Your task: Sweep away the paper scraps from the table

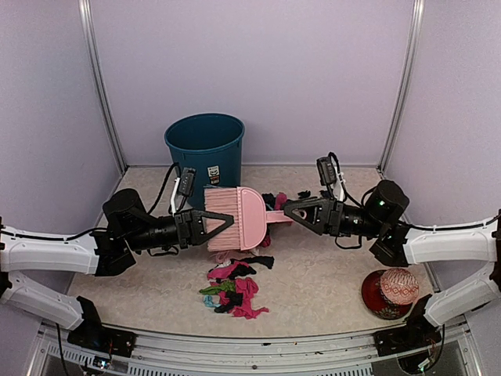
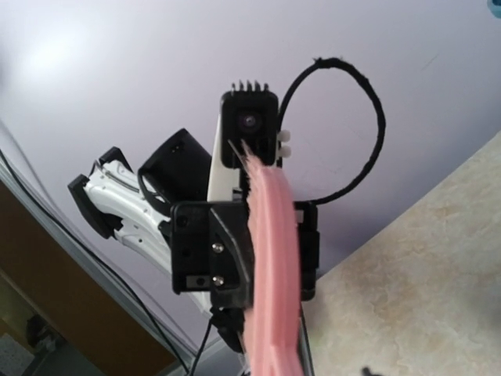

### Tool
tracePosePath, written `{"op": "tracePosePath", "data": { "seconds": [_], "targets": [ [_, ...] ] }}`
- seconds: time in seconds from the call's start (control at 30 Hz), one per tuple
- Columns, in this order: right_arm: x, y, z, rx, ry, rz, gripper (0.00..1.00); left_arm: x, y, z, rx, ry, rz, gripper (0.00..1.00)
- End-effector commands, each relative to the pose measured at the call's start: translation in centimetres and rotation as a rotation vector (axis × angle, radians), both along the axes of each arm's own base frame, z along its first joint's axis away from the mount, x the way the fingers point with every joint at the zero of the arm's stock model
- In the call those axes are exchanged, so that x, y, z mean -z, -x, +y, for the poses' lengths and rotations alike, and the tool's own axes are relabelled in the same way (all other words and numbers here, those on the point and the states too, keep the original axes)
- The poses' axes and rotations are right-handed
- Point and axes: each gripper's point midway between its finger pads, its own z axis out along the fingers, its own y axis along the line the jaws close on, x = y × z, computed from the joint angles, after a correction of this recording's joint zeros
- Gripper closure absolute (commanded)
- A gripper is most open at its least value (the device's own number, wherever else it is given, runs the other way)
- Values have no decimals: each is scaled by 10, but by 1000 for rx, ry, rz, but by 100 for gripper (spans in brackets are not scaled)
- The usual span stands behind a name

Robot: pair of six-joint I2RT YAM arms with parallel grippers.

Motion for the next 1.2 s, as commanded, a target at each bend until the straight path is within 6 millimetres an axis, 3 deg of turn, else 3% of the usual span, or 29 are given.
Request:
{"op": "tracePosePath", "data": {
  "seconds": [0.0,0.3,0.57,0.63,0.67,0.87,0.9,0.93,1.03,1.07,1.17],
  "targets": [
    [3,0,1,3,-32,20,49,-21,0,0,-12,60,-47,100],
    [5,-1,3,-10,-50,40,71,-19,-2,1,-30,60,-52,100],
    [4,1,2,-21,-63,45,83,-17,-2,1,-28,54,-55,100],
    [5,2,3,-26,-63,48,91,-17,-2,0,-26,55,-56,100],
    [5,2,3,-29,-64,50,100,-17,-2,-1,-24,55,-58,100],
    [-1,5,-2,-17,-84,39,100,-13,-5,-4,-23,33,-42,100],
    [-2,5,-3,-8,-85,34,100,-10,-7,-4,-32,22,-35,91],
    [-3,5,-5,-1,-86,29,100,-8,-9,-4,-41,13,-28,75],
    [-7,4,-11,48,-74,-1,100,-3,-14,-3,-75,-8,-8,14],
    [-7,2,-13,74,-54,-13,100,0,-18,-1,-98,-21,-1,3],
    [-8,-8,-20,177,35,-54,100,9,-28,6,-172,-70,21,1]
  ]
}}
